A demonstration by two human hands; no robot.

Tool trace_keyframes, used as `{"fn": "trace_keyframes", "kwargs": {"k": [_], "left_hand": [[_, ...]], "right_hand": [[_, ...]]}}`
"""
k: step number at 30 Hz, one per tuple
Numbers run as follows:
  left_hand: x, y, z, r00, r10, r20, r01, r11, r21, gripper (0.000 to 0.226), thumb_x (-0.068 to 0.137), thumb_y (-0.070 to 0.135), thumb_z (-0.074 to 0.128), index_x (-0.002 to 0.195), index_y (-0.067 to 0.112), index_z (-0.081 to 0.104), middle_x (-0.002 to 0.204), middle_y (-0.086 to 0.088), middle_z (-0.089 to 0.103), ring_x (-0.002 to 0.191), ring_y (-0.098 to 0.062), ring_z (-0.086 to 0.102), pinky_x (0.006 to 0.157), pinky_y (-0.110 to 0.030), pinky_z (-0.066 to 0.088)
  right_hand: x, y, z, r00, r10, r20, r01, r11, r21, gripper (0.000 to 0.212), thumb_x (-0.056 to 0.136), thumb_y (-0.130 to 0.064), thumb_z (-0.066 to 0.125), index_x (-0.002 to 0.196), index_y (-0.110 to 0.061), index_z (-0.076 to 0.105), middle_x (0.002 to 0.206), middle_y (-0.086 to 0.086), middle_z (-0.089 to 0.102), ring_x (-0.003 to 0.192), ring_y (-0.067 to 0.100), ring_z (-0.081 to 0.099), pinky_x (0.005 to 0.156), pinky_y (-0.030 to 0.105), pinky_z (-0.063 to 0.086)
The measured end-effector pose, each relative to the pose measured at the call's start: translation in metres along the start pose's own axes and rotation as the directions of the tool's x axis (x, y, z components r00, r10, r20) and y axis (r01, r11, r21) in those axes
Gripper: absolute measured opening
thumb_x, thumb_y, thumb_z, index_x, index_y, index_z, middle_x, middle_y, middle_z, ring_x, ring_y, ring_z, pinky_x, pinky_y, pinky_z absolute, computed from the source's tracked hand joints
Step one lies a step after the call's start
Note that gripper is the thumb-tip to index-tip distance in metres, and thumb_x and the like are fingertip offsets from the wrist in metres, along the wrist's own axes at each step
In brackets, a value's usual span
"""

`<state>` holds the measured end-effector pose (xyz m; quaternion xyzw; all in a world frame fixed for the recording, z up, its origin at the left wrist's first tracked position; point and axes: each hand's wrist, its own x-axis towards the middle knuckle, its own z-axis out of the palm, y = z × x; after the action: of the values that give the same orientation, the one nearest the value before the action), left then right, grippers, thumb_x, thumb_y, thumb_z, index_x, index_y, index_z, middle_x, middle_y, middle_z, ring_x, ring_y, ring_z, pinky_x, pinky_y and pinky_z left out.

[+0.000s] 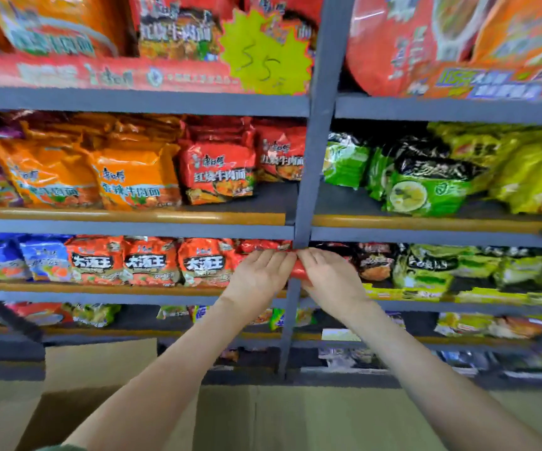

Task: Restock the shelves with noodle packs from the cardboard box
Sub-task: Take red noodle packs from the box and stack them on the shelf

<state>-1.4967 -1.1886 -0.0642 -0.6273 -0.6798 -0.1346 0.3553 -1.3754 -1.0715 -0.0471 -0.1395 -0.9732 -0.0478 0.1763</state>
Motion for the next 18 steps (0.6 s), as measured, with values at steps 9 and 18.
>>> {"fn": "trace_keyframes", "kwargs": {"k": [9,18], "left_hand": [[0.077,0.032,0.003,0.982,0.165,-0.093,-0.168,0.986,-0.025,0.041,0.069,0.008,0.076,0.107,0.007,0.06,0.087,-0.005,0.068,0.074,-0.022,0.064,0.071,-0.031,0.045],[0.098,0.025,-0.022,0.975,0.103,-0.199,-0.096,0.994,0.044,0.057,0.073,0.007,0.077,0.123,0.005,0.05,0.119,-0.012,0.064,0.112,-0.025,0.053,0.102,-0.037,0.035]], "right_hand": [[-0.023,0.059,-0.045,0.98,0.12,-0.158,-0.129,0.99,-0.048,0.051,0.037,-0.019,0.09,0.081,-0.011,0.066,0.068,0.002,0.064,0.059,0.024,0.063,0.051,0.024,0.047],[-0.027,0.103,-0.094,0.904,0.427,-0.036,-0.423,0.902,0.091,0.034,0.089,-0.032,0.058,0.118,-0.017,0.049,0.1,0.001,0.064,0.086,0.023,0.063,0.066,0.03,0.048]]}}
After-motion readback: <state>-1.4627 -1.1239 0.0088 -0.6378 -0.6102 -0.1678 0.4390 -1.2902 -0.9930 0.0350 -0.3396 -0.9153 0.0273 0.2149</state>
